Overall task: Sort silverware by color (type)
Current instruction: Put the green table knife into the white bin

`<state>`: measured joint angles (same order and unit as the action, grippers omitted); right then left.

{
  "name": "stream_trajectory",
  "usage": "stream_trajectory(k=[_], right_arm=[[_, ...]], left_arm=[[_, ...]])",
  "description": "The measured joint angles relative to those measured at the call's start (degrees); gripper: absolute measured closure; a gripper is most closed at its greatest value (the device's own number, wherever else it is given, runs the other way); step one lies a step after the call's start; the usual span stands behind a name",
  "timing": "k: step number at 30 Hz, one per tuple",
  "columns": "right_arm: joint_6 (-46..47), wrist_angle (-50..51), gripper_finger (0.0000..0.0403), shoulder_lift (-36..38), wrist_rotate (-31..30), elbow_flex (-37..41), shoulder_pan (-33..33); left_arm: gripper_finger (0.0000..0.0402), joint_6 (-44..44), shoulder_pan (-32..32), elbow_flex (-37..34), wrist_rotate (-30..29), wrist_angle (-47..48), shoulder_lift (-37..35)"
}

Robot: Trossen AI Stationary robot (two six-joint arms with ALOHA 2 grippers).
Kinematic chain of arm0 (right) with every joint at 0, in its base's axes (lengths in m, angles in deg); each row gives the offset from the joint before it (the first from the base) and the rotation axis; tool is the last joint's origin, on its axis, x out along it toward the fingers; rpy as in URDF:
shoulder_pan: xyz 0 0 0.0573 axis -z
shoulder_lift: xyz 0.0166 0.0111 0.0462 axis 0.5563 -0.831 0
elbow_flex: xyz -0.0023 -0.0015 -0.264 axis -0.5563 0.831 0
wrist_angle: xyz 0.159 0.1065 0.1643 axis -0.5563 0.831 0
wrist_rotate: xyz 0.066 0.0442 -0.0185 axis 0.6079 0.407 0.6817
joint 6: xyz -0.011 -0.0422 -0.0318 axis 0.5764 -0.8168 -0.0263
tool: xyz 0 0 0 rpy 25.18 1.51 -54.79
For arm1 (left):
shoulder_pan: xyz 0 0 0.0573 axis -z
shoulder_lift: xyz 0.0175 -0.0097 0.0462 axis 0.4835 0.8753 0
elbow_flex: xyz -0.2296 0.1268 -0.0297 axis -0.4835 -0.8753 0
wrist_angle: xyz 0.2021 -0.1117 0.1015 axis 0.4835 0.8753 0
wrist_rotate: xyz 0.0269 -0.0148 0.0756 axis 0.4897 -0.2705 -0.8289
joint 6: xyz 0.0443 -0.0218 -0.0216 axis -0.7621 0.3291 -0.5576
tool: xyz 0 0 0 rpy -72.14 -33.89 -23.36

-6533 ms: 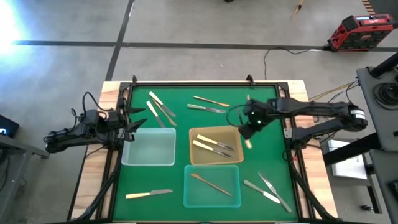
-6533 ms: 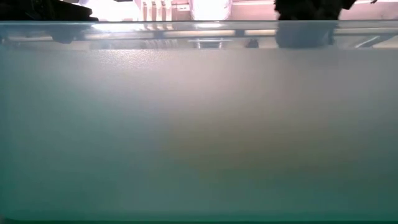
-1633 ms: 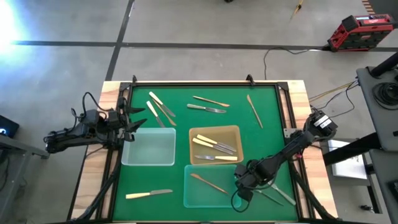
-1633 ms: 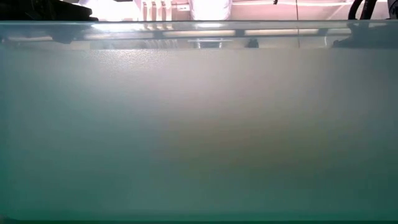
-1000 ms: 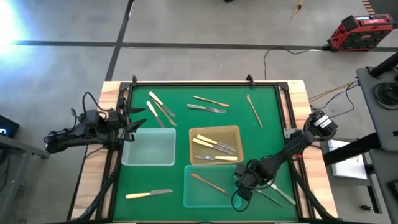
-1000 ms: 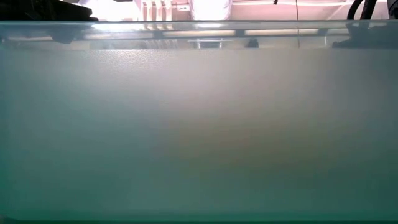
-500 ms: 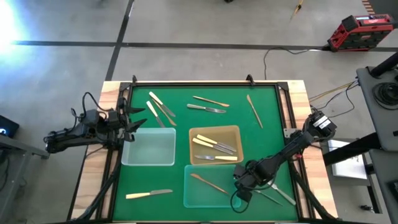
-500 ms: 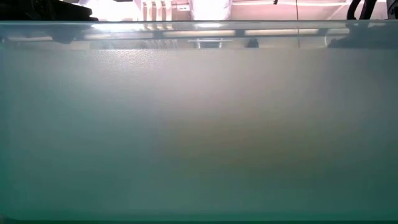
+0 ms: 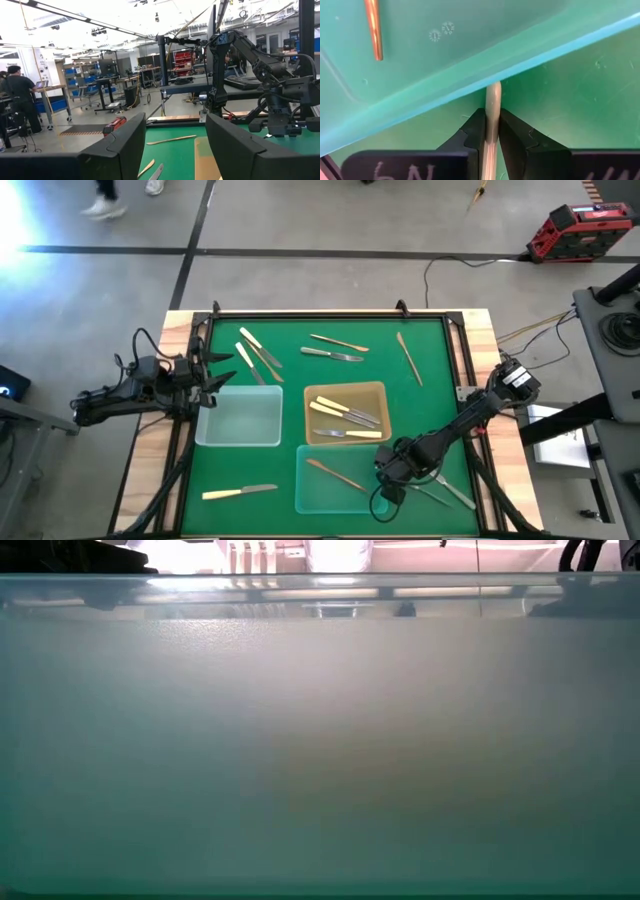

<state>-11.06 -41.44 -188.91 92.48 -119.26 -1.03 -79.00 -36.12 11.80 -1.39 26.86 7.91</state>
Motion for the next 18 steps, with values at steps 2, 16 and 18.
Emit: stream_trajectory(k=[2,16,18], right_arm=[[-0.3,0.0,0.0369,0.0,0.1,0.0,0.0],[-0.1,6.8,0.0382,7.1,2.1,0.4,0.0],[1.0,8.5,0.0382,10.5,2.1,0.3,0.1]], left_arm=[[0.0209,0.0,0.0,0.0,0.0,0.0,0.0],[0.0209,0.0,0.0,0.0,0.0,0.0,0.0],[0.0209,0.0,0.0,0.0,0.0,0.0,0.0]])
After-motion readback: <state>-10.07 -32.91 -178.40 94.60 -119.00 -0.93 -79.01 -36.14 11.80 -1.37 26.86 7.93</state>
